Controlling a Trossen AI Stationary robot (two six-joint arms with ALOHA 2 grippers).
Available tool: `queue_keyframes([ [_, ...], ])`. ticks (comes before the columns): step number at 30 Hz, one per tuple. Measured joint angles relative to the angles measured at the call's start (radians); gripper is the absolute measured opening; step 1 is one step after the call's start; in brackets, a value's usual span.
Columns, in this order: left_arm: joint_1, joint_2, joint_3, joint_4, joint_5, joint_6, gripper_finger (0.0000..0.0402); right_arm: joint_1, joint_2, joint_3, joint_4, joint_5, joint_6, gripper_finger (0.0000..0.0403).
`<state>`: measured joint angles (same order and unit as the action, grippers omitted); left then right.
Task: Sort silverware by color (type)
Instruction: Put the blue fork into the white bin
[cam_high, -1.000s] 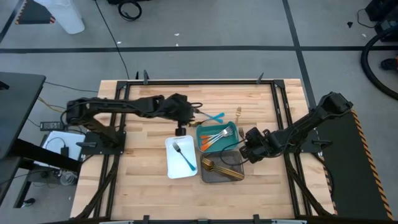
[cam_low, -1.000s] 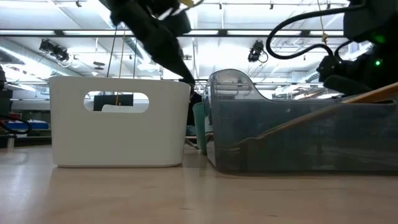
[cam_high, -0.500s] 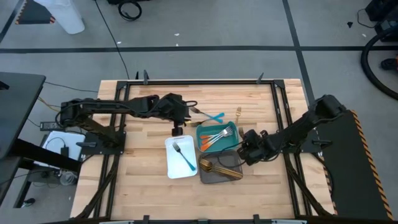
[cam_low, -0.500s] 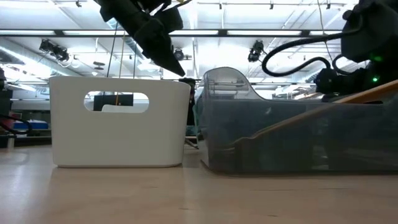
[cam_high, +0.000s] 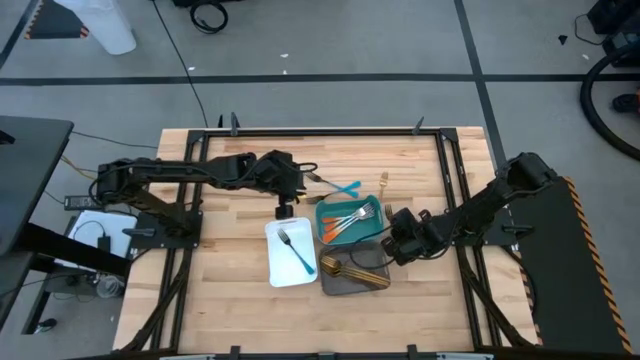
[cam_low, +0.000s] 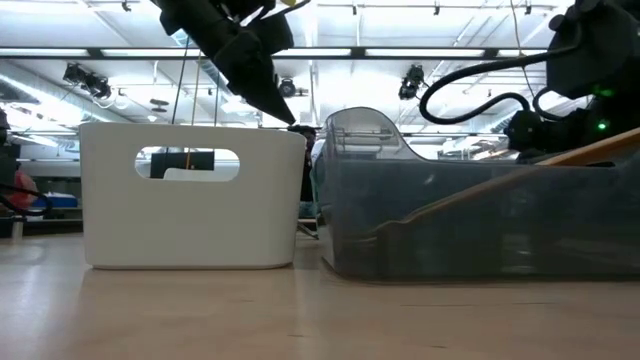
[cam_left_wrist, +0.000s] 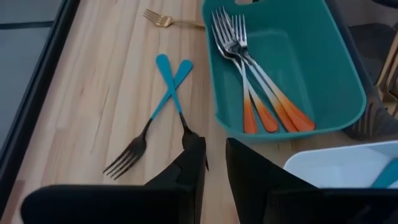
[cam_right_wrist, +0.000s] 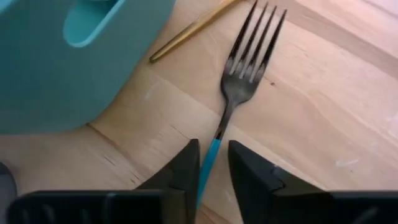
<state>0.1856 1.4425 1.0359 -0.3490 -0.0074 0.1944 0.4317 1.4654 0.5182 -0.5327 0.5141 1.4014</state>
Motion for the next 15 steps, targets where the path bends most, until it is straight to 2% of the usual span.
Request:
queue_keyframes([
  [8, 0.000, 0.001, 0.000, -0.063, 0.001, -0.062, 0.0071, 0.024, -0.017, 0.000, -0.067, -0.037, 0.117, 0.0015],
  [15, 0.000, 0.001, 0.000, -0.040, 0.001, -0.105, 0.0071, 0.034, -0.109, -0.008, -0.124, -0.054, 0.122, 0.0010],
])
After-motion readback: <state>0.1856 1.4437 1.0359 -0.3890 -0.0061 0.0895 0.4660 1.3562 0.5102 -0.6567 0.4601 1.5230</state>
